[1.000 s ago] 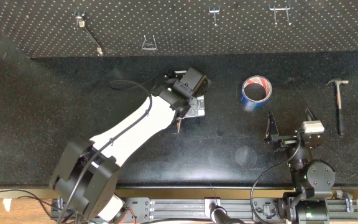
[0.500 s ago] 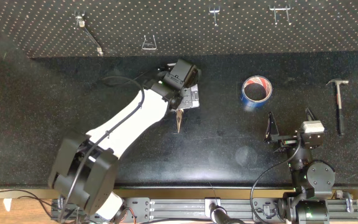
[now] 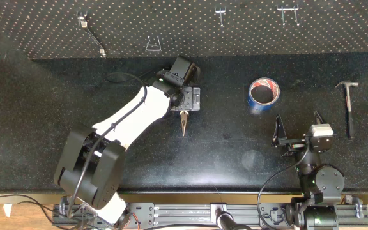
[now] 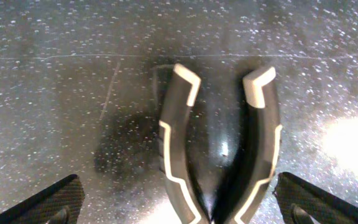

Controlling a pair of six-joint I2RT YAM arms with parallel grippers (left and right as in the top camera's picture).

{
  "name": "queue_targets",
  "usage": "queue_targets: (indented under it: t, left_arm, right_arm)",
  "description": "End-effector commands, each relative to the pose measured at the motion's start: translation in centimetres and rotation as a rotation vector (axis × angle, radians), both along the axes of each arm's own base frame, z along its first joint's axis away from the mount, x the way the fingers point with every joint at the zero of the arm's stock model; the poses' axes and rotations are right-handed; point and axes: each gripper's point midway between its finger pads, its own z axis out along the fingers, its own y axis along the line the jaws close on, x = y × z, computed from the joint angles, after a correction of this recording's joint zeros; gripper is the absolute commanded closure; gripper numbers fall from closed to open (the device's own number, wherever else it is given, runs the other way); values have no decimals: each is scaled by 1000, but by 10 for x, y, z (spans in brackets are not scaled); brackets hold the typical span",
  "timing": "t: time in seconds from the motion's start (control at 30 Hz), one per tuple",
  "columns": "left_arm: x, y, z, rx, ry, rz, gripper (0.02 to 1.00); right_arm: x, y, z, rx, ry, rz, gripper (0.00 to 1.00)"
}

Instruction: Place Tools Onto Pegboard

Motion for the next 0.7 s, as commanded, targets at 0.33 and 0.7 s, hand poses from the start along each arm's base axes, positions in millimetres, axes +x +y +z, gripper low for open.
queue_targets:
  t: [0.33, 0.7]
  left_arm:
    - [4, -10, 6, -21, 61, -47, 23]
    - [16, -13, 5, -18, 46, -11, 20]
  right_arm:
    - [0, -1, -1, -14, -2, -5, 1]
    - [0, -1, -1, -14, -2, -5, 1]
